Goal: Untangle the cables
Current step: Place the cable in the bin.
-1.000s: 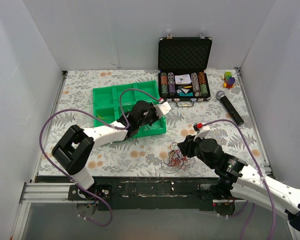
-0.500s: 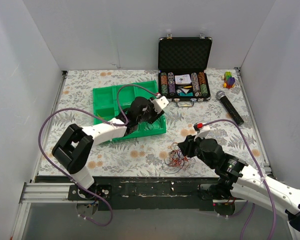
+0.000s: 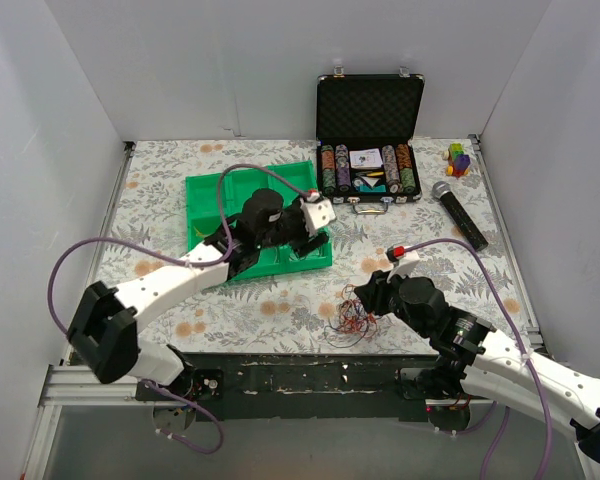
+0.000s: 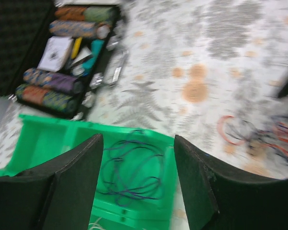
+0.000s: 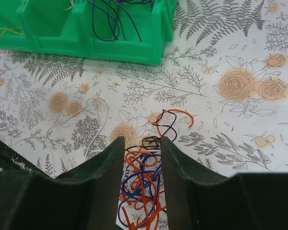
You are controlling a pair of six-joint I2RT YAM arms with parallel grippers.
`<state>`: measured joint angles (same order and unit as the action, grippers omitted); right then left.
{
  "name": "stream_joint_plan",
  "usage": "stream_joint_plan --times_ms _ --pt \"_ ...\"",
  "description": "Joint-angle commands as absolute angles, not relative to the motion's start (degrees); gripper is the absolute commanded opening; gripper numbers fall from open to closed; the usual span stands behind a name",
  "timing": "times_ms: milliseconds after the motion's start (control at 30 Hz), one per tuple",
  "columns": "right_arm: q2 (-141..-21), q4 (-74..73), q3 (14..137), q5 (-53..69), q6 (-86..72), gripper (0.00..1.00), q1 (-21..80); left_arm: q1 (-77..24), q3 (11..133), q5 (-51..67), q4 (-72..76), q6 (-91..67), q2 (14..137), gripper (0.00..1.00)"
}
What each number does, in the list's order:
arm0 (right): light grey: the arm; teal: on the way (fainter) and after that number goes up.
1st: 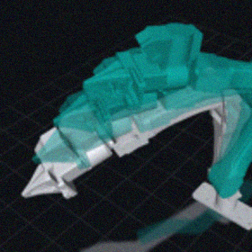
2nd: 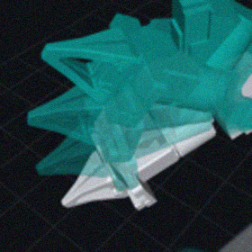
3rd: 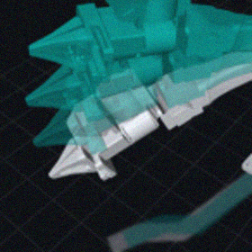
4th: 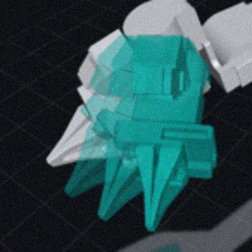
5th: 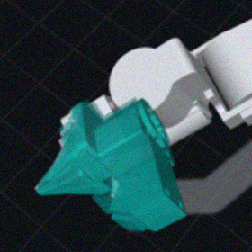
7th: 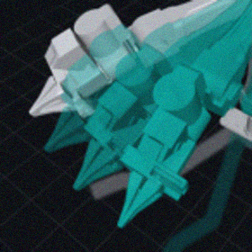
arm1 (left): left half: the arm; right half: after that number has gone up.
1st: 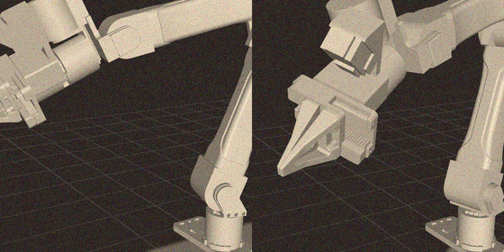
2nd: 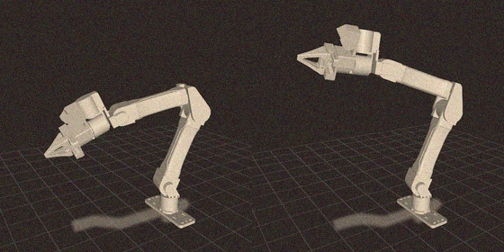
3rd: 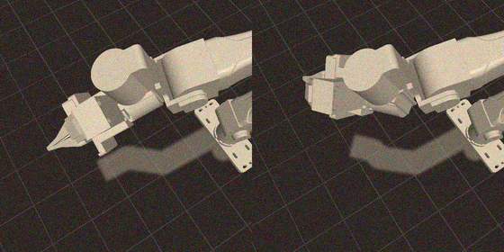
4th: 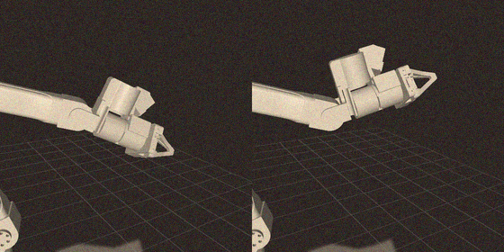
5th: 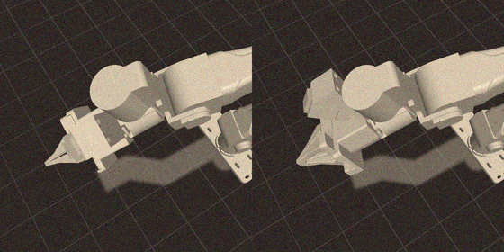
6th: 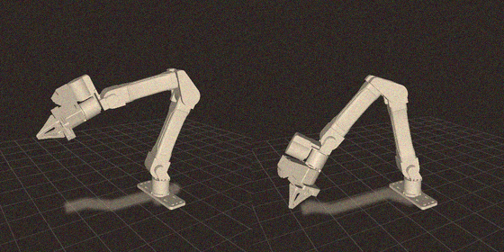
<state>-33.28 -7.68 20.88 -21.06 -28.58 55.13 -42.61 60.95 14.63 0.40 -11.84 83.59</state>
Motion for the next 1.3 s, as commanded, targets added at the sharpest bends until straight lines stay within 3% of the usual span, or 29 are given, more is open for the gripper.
stream_joint_plan --times_ms 0,100,367,633,1100,1200,1267 --pt "-33.31 -5.98 23.99 -20.22 -29.0 0.43 54.84 -47.36 53.11 30.48 -6.59 -5.97 72.0 0.64" --pt "-33.31 -5.71 24.43 -19.77 -28.83 0.43 54.84 -50.96 48.79 35.76 -6.16 -6.5 68.91 0.73" --pt "-37.7 -5.8 28.82 -21.18 -27.51 0.45 54.84 -58.8 37.8 33.75 4.83 -0.26 66.61 0.72" --pt "-37.53 -6.33 31.03 -20.57 -26.37 0.45 54.84 -58.71 36.74 24.96 16.78 -10.54 76.81 0.68" --pt "-30.59 -19.06 29.09 -30.14 -33.22 0.46 54.93 -61.78 41.92 36.74 14.32 -22.58 81.29 0.7" --pt "-29.97 -21.79 29.18 -32.16 -35.06 0.46 54.84 -63.89 43.59 35.17 15.29 -23.29 83.92 0.66" --pt "-30.15 -24.76 30.05 -34.09 -36.9 0.46 54.84 -64.42 44.64 34.11 16.17 -23.21 86.04 0.59"
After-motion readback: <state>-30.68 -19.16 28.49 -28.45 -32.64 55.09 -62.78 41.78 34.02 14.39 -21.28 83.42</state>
